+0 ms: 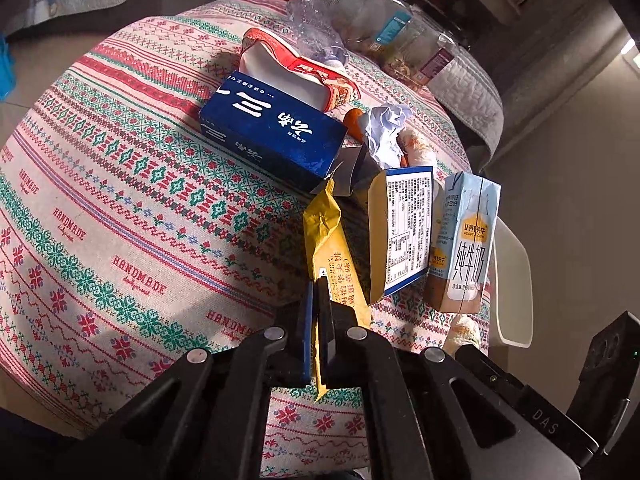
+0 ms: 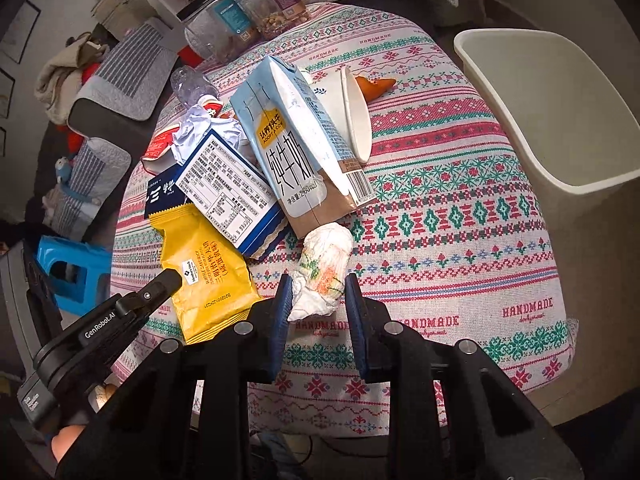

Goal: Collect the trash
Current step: 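Grasp the yellow snack packet with the left gripper while the right grasps crumpled tissue, then carry both items over the white bin and open both grippers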

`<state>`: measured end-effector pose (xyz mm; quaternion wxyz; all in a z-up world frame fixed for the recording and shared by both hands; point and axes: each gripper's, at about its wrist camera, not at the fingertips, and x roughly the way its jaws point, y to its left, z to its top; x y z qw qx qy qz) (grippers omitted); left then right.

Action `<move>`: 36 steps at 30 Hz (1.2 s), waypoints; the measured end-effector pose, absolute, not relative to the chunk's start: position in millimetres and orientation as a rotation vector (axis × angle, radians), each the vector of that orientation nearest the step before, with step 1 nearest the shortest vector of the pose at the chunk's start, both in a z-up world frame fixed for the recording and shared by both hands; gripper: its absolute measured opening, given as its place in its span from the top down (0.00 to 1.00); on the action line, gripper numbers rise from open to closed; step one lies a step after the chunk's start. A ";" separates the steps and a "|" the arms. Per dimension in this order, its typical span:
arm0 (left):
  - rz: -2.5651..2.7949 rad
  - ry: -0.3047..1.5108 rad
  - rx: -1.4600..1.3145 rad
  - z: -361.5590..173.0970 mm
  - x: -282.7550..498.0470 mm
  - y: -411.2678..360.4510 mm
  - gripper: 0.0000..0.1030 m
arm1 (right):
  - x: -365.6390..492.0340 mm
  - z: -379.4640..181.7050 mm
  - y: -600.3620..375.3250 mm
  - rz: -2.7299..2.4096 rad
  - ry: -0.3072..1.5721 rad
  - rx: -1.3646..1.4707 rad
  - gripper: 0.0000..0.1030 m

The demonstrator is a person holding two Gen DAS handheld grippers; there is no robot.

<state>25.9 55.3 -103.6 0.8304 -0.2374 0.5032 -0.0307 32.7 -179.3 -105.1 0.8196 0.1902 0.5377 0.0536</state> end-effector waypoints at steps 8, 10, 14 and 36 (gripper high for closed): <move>-0.101 0.931 -0.553 -53.4 20.4 68.4 0.99 | 16.6 -48.1 -201.8 0.143 1.016 0.327 0.75; -0.134 0.905 -0.558 -44.8 19.0 66.4 0.99 | 17.1 -32.4 -223.4 0.106 0.964 0.322 0.75; -0.209 0.861 -0.557 -33.1 24.3 44.1 0.99 | 11.3 -19.7 -264.9 0.072 0.917 0.407 0.74; -0.581 1.017 -0.257 -63.3 131.7 -237.4 0.98 | 74.4 -77.9 -452.7 -0.210 1.007 0.745 0.72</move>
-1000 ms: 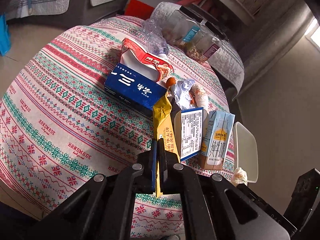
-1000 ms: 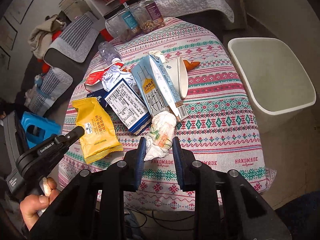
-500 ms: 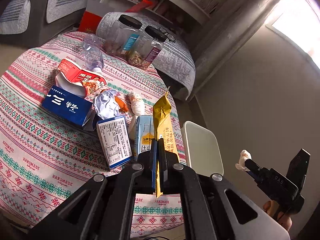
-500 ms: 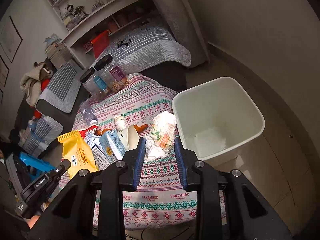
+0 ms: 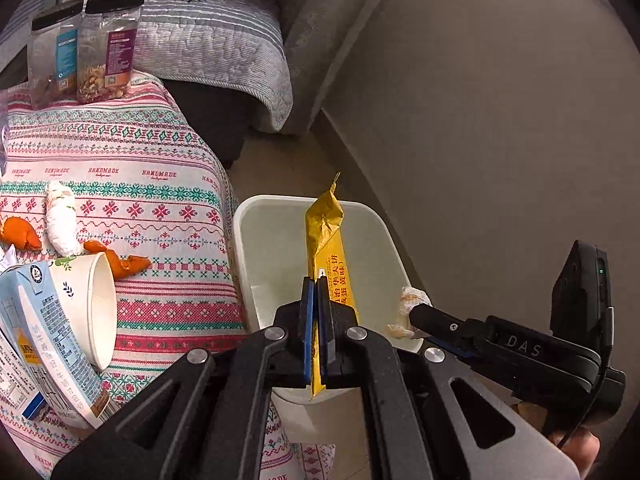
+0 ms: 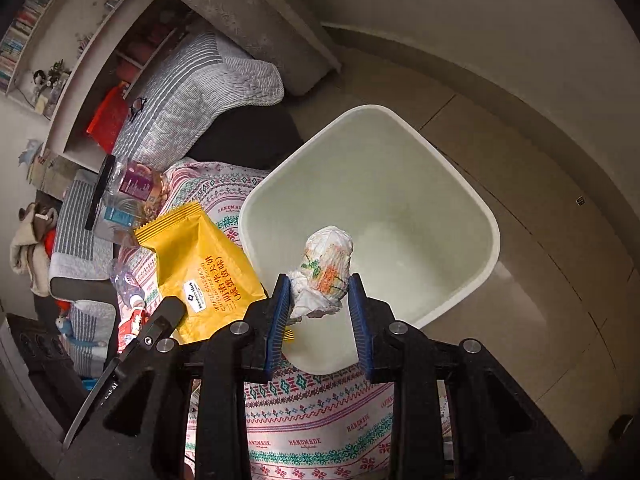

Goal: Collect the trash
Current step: 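Carry both items over the white bin and open both grippers, then grasp the white label box with the left gripper while the right grasps the milk carton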

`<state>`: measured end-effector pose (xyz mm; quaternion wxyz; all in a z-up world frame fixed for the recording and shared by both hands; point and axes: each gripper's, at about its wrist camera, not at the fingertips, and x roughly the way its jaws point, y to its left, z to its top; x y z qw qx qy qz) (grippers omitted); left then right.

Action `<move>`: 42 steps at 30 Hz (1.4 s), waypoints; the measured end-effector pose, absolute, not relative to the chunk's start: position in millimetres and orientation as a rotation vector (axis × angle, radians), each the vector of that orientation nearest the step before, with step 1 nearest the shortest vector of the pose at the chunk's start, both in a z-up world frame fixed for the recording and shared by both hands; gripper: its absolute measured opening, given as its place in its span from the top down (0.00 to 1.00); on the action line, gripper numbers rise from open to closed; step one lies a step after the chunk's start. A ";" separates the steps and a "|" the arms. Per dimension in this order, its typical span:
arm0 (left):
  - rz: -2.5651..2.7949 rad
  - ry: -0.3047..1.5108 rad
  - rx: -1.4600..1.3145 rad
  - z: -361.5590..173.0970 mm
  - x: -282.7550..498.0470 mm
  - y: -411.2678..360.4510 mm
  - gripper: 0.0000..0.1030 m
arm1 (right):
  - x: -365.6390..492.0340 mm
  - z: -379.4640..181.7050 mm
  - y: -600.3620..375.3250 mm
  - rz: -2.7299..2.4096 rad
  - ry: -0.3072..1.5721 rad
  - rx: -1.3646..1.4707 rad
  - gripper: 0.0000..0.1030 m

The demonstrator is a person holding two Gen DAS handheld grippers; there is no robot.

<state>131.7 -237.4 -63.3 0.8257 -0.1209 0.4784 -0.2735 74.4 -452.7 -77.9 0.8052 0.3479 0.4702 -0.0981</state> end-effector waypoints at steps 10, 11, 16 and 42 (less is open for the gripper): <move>-0.563 1.110 -0.157 -100.3 151.1 -294.2 0.96 | 84.4 -82.6 -450.7 -0.296 1.041 0.650 0.50; -0.564 1.109 -0.149 -100.9 150.7 -293.6 0.96 | 82.6 -79.9 -450.8 -0.298 1.022 0.650 0.47; -0.571 1.097 -0.173 -93.9 140.5 -273.9 0.69 | 78.0 -72.3 -454.3 -0.333 0.977 0.639 0.46; -0.102 1.140 -0.363 -69.9 100.8 10.3 0.33 | 108.3 -42.0 -297.9 0.001 0.950 0.322 0.28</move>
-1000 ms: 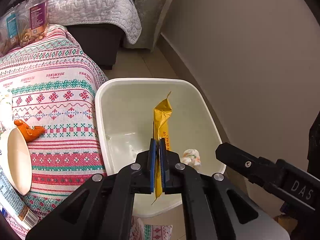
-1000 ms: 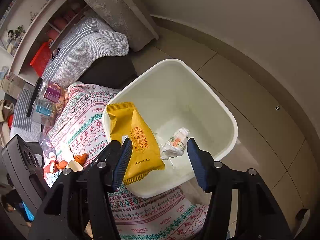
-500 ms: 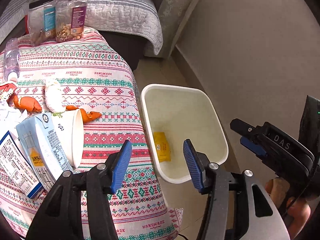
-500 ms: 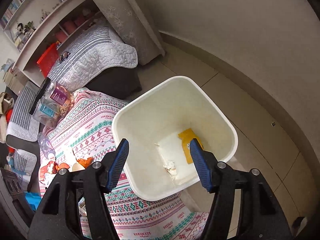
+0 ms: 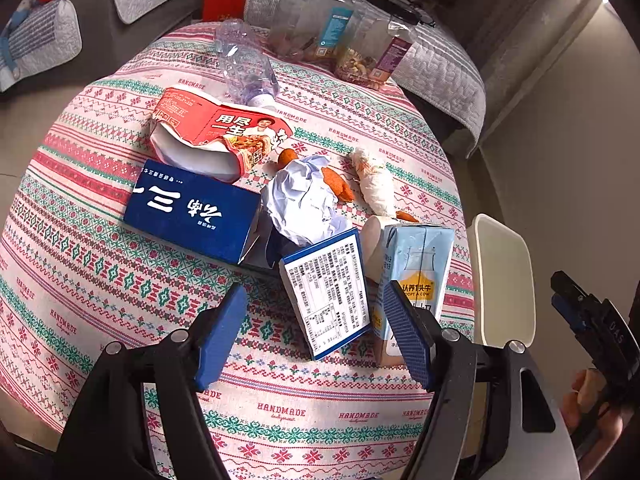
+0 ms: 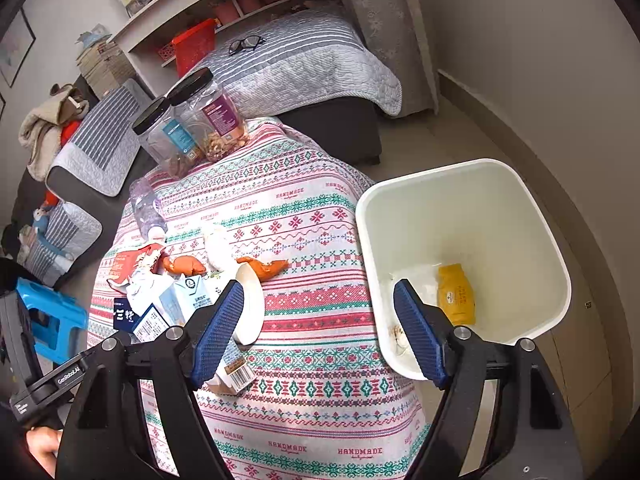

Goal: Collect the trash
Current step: 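Grasp the white label box with the left gripper while the right grasps the milk carton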

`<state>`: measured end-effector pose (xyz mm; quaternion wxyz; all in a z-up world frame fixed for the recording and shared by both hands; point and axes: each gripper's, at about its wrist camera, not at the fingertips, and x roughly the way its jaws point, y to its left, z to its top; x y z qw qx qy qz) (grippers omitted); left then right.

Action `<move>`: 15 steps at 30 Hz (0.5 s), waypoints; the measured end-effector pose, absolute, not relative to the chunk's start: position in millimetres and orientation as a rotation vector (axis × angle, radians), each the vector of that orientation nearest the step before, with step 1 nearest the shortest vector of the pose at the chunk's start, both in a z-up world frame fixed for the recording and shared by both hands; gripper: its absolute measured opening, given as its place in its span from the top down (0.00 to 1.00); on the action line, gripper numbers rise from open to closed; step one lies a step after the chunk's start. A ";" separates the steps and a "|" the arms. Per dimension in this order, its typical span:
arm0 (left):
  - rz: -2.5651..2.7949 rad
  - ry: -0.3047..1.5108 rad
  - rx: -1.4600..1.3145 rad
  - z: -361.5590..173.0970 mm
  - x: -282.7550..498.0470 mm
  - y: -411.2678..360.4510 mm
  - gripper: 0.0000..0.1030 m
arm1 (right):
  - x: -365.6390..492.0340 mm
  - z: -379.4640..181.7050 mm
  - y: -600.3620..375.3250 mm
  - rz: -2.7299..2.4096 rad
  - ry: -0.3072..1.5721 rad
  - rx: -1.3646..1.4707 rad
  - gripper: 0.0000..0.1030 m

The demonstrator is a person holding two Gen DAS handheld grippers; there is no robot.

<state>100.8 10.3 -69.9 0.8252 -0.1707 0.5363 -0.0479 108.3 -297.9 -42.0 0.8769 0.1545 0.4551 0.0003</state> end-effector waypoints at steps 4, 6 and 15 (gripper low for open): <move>-0.112 1.165 -0.389 -91.3 91.6 11.8 0.33 | 112.2 -51.5 -254.0 0.099 0.985 0.248 0.28; -0.127 1.168 -0.389 -98.9 91.0 9.3 0.33 | 112.2 -55.5 -239.9 0.125 0.993 0.215 0.26; -0.165 1.137 -0.461 -115.9 101.2 7.0 0.33 | 123.8 -82.7 -232.3 0.166 1.097 0.280 0.24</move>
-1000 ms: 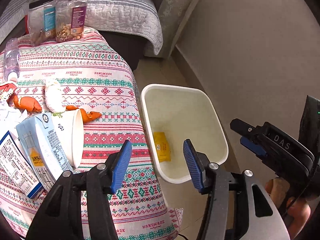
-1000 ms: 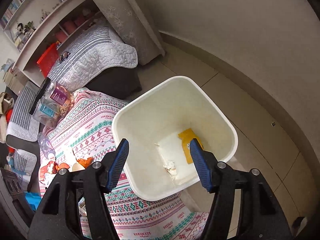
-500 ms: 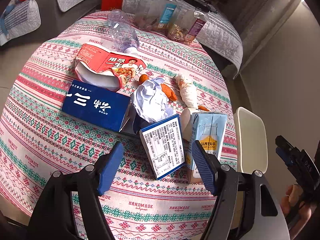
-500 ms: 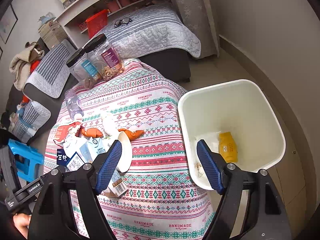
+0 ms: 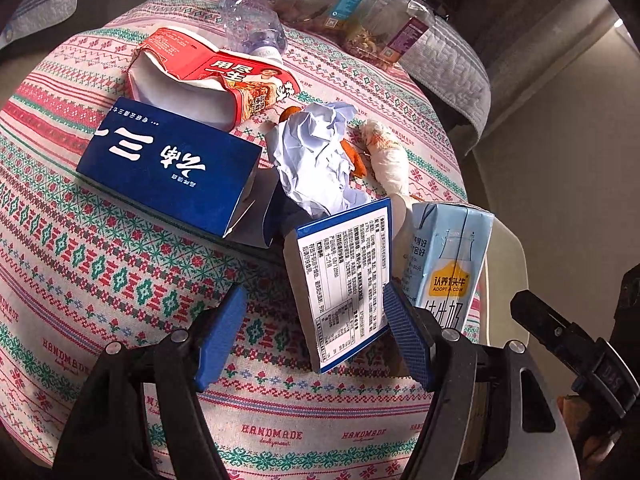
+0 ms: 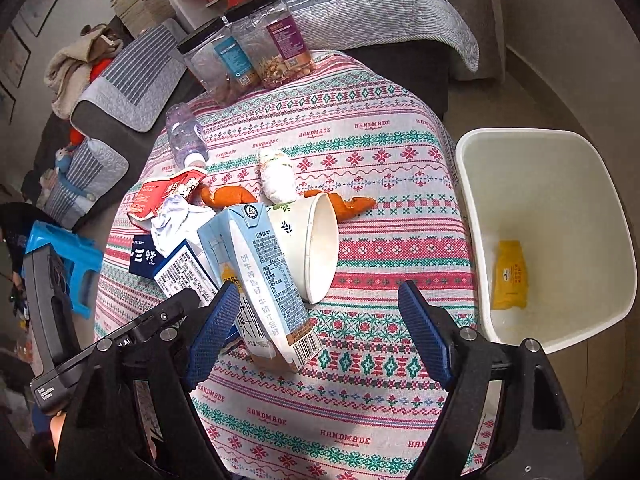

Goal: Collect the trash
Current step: 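Grasp the white label box with the left gripper while the right grasps the milk carton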

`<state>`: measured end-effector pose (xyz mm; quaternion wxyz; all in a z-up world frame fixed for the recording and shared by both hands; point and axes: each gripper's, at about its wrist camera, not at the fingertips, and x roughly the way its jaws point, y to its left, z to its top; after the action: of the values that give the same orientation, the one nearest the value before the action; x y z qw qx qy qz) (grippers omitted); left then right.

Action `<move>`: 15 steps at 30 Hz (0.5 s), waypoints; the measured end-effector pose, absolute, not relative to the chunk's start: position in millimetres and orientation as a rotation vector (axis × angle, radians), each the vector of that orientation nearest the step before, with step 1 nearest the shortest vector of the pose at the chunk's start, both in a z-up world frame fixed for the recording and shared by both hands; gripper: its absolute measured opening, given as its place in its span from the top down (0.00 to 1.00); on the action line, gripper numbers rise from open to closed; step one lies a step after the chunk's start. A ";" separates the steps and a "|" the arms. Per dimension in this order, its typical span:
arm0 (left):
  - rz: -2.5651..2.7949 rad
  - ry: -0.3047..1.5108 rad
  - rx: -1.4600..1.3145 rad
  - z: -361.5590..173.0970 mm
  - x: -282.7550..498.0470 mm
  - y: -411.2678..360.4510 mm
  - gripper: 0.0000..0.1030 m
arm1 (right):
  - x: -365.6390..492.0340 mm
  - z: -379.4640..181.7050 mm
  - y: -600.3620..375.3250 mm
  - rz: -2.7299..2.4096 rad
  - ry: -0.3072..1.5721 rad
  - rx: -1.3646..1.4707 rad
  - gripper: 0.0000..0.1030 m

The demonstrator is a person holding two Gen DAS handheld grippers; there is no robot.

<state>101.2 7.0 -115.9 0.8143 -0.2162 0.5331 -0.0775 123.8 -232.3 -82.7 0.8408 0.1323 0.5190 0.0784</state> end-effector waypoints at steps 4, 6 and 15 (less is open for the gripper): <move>-0.195 1.121 -0.470 -119.0 108.0 0.3 0.33 | 125.3 -91.3 -223.0 0.187 1.129 0.258 0.24; -0.207 1.122 -0.471 -121.7 111.7 -2.7 0.33 | 125.5 -93.1 -218.5 0.199 1.136 0.248 0.24; -0.236 1.095 -0.475 -118.9 113.4 -3.8 0.59 | 130.3 -107.1 -216.9 0.237 1.197 0.285 0.24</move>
<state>113.4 -3.8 -118.9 0.8207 -0.2231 0.5142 -0.1111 130.3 -216.9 -107.1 0.8101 0.1331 0.5601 0.1109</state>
